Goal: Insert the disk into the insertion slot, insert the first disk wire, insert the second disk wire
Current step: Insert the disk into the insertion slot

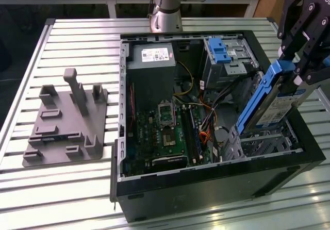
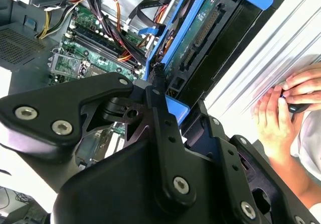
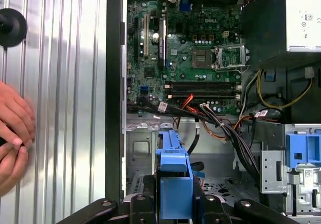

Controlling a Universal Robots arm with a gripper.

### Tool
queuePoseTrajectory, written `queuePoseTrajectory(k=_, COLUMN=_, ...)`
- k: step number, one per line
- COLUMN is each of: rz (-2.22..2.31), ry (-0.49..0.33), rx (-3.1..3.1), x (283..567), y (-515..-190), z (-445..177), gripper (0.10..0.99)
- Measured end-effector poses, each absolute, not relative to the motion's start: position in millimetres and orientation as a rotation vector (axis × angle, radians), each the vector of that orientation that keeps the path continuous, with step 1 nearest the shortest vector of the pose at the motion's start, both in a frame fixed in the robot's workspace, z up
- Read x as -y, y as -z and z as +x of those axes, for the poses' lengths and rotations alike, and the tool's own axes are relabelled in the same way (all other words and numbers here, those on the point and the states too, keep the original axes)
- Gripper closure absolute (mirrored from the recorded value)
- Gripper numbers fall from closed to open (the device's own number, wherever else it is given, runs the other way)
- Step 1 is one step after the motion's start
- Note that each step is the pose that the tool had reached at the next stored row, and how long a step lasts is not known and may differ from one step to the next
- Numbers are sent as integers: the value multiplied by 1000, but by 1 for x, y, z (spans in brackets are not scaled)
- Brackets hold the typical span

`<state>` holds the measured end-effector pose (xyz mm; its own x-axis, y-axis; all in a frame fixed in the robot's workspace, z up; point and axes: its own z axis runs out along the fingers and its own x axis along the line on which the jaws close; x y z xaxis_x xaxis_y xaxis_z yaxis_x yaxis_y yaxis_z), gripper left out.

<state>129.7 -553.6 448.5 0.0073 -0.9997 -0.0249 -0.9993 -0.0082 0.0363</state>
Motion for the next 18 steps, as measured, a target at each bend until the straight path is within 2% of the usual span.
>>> queuePoseTrajectory(k=18, rz=2224, ry=68, rx=2206, x=554, y=-431, z=130, gripper=722)
